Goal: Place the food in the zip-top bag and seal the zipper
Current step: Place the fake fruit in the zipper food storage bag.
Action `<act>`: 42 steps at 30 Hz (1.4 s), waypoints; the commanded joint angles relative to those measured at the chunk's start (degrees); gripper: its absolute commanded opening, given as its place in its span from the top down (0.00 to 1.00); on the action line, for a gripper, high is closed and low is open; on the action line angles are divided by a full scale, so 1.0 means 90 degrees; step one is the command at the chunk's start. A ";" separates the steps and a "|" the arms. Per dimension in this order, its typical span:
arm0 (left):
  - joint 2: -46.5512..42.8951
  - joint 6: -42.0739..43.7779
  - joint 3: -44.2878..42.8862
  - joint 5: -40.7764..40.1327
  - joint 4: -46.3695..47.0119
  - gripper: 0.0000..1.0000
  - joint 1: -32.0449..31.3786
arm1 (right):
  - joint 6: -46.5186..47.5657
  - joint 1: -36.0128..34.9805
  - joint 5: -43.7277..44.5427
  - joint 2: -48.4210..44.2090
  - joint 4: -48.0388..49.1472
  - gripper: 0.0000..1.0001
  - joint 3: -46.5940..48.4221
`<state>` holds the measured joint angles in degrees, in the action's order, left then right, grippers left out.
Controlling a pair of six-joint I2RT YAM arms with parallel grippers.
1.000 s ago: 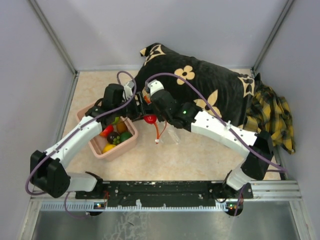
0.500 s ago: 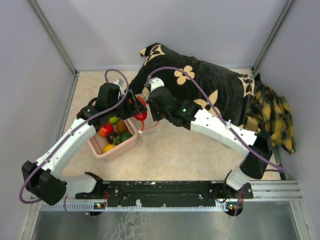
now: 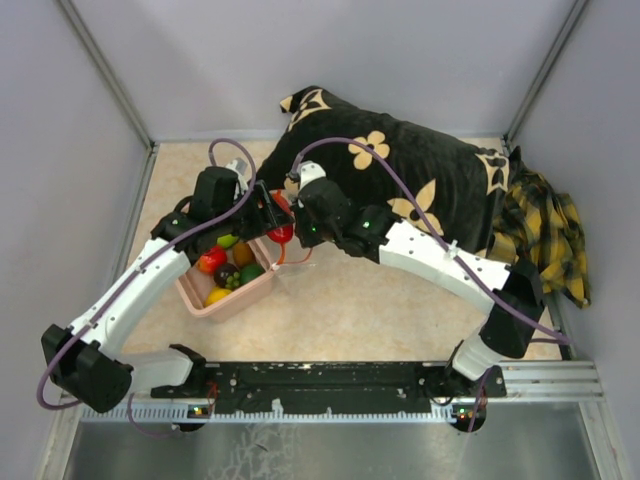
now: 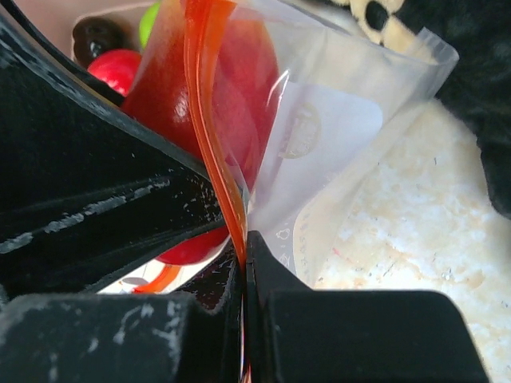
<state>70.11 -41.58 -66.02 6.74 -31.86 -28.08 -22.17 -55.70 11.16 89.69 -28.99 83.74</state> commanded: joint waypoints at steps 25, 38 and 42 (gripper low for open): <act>0.0183 0.0301 -0.0200 -0.1467 -0.0814 0.41 -0.0142 | -0.0405 0.0190 0.0236 -0.0324 0.0037 1.00 -0.0062; 0.0228 -0.0044 -0.0096 -0.0516 -0.0098 0.28 -0.0202 | -0.0484 0.0188 -0.0168 -0.0224 0.0374 1.00 -0.0185; 0.0214 -0.0048 -0.0144 -0.0471 -0.0043 0.23 -0.0219 | -0.0504 0.0189 -0.0238 -0.0183 0.0417 1.00 -0.0208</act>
<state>72.01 -41.41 -65.87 1.02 -34.72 -29.65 -25.82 -54.19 9.89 89.65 -28.29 81.73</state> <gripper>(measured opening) 0.741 0.005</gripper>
